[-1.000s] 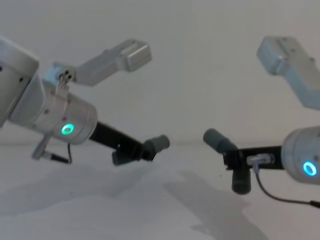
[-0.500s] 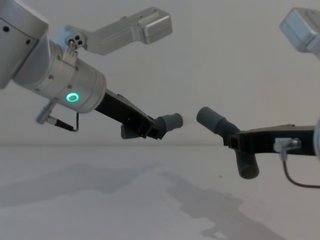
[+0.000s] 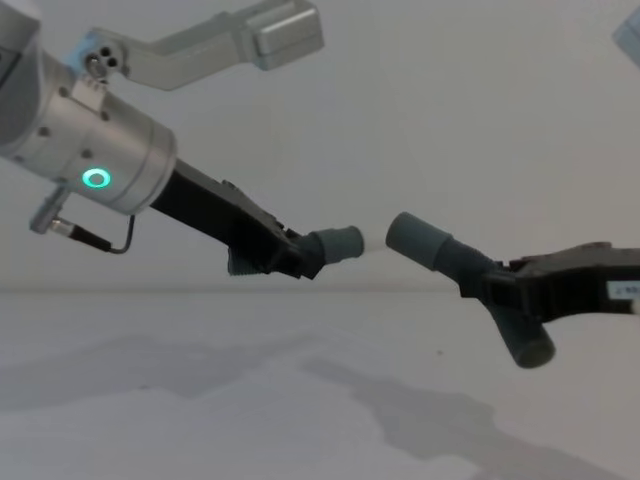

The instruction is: Use both hands to pick up one end of the pipe from the table, align the ends, and insert them.

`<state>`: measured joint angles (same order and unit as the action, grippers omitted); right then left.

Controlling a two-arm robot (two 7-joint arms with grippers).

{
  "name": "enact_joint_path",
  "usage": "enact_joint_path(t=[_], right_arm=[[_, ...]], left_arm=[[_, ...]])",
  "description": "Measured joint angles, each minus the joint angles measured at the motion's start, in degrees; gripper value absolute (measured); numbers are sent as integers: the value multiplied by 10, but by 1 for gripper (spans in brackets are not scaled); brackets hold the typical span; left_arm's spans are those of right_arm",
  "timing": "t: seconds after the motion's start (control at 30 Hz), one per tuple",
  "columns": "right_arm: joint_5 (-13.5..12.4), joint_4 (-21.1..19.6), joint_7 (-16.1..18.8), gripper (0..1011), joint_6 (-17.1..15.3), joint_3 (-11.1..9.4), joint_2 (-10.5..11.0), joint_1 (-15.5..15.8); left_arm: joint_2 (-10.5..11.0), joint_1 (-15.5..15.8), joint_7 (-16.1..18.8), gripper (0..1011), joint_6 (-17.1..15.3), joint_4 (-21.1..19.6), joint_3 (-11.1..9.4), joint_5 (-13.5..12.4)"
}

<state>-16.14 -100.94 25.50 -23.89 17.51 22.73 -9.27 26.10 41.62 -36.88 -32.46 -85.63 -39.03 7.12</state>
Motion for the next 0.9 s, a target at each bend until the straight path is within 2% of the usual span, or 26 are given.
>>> enact_joint_path(t=[0.33, 0.37, 0.43, 0.53, 0.9], right_arm=[[-31, 23, 111, 135, 59, -1, 61, -9], [-31, 23, 111, 135, 59, -1, 61, -9], [-39, 31, 143, 135, 78, 0, 75, -13], [-44, 39, 165, 135, 93, 2, 85, -17], [-56, 83, 270, 133, 189, 17, 122, -38]], left_arm=[[33, -7, -67, 317, 46, 0, 12, 41], [38, -8, -78, 317, 52, 1, 13, 46], [44, -8, -93, 317, 60, 3, 13, 54], [51, -7, -111, 317, 67, 5, 13, 61], [88, 9, -189, 317, 73, 5, -5, 77]])
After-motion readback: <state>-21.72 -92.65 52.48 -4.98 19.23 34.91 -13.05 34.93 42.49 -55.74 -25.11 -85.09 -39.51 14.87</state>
